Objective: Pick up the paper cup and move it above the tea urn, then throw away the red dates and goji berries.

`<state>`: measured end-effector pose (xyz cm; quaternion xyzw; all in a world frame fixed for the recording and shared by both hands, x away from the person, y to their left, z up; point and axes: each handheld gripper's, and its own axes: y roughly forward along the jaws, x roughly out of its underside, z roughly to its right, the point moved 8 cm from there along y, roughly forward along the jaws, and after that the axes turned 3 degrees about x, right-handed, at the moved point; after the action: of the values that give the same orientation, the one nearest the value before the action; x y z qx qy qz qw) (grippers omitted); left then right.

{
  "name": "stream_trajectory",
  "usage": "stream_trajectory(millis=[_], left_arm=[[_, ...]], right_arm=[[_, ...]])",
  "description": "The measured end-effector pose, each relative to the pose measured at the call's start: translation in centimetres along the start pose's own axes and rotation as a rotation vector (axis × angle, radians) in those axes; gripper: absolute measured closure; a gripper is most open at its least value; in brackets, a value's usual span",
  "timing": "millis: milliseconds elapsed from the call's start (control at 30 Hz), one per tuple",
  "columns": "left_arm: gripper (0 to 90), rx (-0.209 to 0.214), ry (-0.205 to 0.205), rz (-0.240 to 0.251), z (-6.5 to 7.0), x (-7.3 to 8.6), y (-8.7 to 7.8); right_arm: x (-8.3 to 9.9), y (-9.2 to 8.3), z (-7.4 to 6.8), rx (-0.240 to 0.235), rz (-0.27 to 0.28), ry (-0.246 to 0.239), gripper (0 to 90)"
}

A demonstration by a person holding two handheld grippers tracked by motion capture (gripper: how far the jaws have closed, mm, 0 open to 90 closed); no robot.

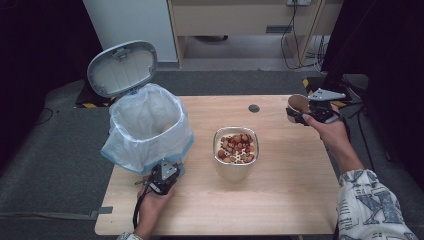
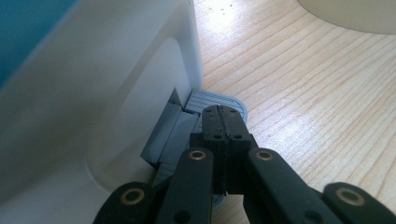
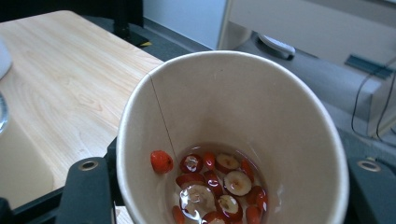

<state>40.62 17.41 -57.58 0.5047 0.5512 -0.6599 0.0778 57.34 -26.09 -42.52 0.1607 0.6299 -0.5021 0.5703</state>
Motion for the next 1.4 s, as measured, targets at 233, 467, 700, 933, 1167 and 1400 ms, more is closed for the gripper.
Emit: stream_trajectory(millis=[233,467,700,933,1167,1400], left_arm=[[89.5,0.001,-0.001,0.001,0.0,0.0,0.0],[89.5,0.002,-0.003,0.001,0.0,0.0,0.0],[89.5,0.002,-0.003,0.001,0.0,0.0,0.0],[89.5,0.003,-0.005,0.001,0.0,0.0,0.0],[89.5,0.003,-0.006,0.001,0.0,0.0,0.0],[89.4,0.004,-0.005,-0.002,0.0,0.0,0.0]], right_arm=[[-1.2,-0.5,-0.3,-0.022,0.016,-0.047,33.1],[-2.8,-1.0,-0.4,-0.033,0.035,-0.096,33.1],[-4.3,-1.4,-1.0,-0.052,0.061,-0.143,33.1],[-5.1,-1.7,-1.1,-0.055,0.069,-0.166,33.1],[-5.6,-1.8,-1.6,-0.058,0.068,-0.180,33.1],[-6.2,-1.9,-2.1,-0.058,0.071,-0.203,33.0]])
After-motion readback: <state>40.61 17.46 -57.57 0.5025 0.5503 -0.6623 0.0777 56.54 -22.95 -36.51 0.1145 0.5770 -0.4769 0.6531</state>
